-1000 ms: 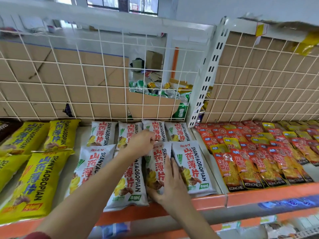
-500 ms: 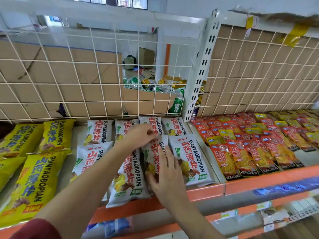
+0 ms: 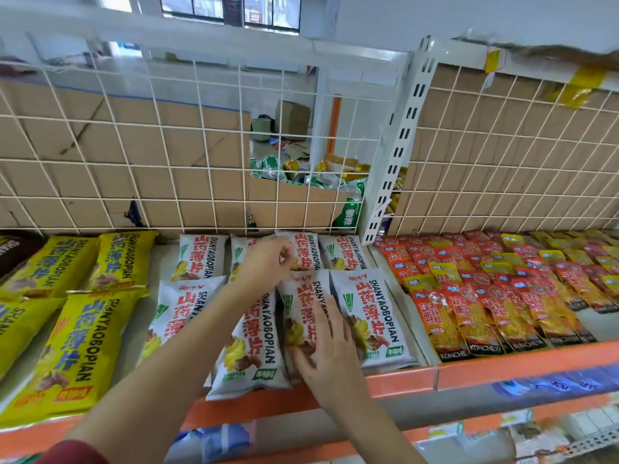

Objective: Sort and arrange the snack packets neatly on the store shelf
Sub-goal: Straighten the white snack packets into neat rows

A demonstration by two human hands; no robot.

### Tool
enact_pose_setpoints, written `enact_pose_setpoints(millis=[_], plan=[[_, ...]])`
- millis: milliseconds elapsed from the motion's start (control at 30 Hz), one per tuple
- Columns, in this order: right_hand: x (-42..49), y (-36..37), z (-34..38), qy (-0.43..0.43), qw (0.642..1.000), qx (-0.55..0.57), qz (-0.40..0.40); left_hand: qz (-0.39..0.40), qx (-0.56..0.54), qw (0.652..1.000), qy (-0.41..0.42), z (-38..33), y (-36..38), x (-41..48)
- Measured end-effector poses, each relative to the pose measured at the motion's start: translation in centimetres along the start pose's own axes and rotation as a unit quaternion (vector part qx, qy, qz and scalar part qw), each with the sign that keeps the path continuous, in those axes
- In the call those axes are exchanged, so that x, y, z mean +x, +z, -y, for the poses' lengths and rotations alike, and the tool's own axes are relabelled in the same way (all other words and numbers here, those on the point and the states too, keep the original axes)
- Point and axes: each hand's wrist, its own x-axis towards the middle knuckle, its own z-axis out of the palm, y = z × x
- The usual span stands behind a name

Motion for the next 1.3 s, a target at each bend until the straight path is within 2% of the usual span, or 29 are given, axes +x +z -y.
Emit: enact_pose_setpoints(millis=[133,267,533,667,867,1067,1200,1300], plan=[[-0.7,-1.0,-1.7,-0.025,0.999,0.041,-0.008,-0.059,-0.011,0.998,-0.021,0.8,-2.1,-2.8],[-1.4,-3.0,-2.7,-0.038,0.997,0.059,-0.035,-0.075,0.014,0.996,-0.049,1.1,-3.6,-7.0],[-3.5,-3.4,-2.9,-0.069,0.996,0.057,0.003,-0.104,0.042,0.989,-0.099,-0.8,-3.6,-15.1],[-3.8,-3.0,-2.1,-0.112,0.992,0.052,0.010,-0.089,0.039,0.987,-0.132,-1.2,-3.0,-17.9],[-3.2,-2.7,0.2,-0.137,0.986,0.090,0.014,-0.042,-0.006,0.990,-0.133,-1.2,-2.8,-19.6],[-1.0,-1.8,4.0,-0.054,0.975,0.188,0.104,0.007,-0.004,0.996,-0.092,0.0,-3.1,-18.8],[1.7,-1.1,6.3,0.024,0.979,0.136,0.151,0.032,-0.015,0.998,-0.042,0.8,-3.3,-18.7],[3.7,-0.1,7.5,0.093,0.971,0.143,0.170,0.045,0.033,0.998,0.006,2.4,-2.7,-18.6]])
